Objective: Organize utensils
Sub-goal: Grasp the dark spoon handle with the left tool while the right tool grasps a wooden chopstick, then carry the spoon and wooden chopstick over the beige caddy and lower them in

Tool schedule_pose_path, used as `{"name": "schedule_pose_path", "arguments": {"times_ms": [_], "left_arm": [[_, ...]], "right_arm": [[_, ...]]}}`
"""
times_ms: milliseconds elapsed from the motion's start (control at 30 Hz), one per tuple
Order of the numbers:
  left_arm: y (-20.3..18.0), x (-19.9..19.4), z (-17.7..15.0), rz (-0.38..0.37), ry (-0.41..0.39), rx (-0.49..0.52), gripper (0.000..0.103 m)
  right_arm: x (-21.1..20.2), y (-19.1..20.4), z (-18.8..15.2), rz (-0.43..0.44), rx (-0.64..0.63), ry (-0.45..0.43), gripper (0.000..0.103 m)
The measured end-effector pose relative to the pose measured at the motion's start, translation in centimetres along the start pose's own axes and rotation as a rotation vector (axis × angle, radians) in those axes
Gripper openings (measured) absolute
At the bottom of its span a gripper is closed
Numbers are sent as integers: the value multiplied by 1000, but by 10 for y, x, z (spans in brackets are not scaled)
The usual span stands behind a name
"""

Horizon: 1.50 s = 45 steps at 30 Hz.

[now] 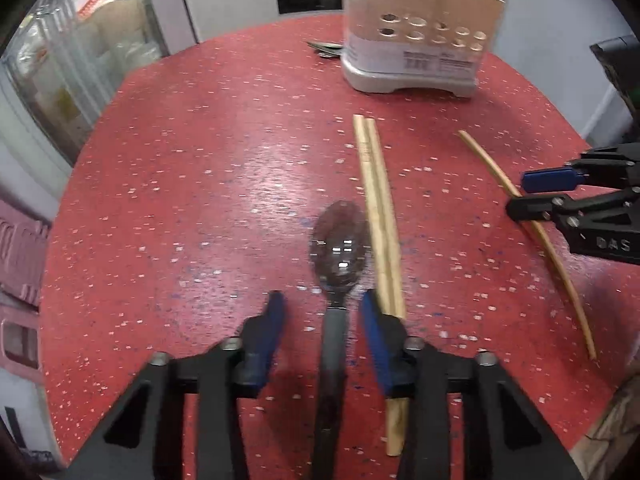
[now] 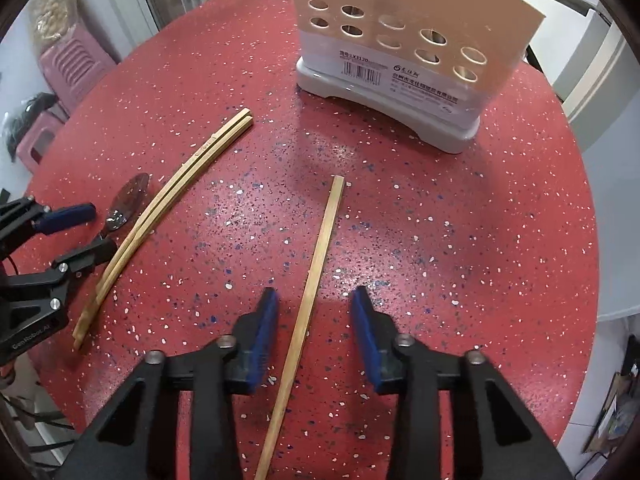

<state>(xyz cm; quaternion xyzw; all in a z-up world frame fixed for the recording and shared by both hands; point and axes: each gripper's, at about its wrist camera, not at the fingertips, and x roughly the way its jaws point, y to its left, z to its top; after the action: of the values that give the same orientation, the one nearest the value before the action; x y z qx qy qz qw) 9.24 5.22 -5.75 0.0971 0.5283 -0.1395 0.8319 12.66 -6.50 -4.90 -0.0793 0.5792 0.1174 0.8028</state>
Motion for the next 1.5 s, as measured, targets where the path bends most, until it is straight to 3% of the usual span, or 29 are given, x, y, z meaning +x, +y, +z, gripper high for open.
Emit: {"name": "schedule_pose_path", "arguments": {"times_ms": [100, 233, 567, 900, 1233, 1500], "left_arm": [[-8, -1, 1, -12, 4, 20, 37], [-8, -5, -4, -2, -15, -3, 37], [6, -31, -9, -1, -124, -138, 37], [-4, -68, 9, -23, -247, -172, 37], [-9, -108, 59, -70, -419, -266, 37], [-19, -124, 115, -98, -536, -305, 37]], "right_arm": [[0, -2, 0, 9, -1, -3, 14], [-3, -18, -5, 53, 26, -11, 7], [-28, -48, -23, 210, 71, -122, 6], [-75, -55, -20, 323, 79, -267, 6], [-135, -84, 0, 318, 111, -445, 6], [-174, -107, 39, 277, 138, -572, 6]]}}
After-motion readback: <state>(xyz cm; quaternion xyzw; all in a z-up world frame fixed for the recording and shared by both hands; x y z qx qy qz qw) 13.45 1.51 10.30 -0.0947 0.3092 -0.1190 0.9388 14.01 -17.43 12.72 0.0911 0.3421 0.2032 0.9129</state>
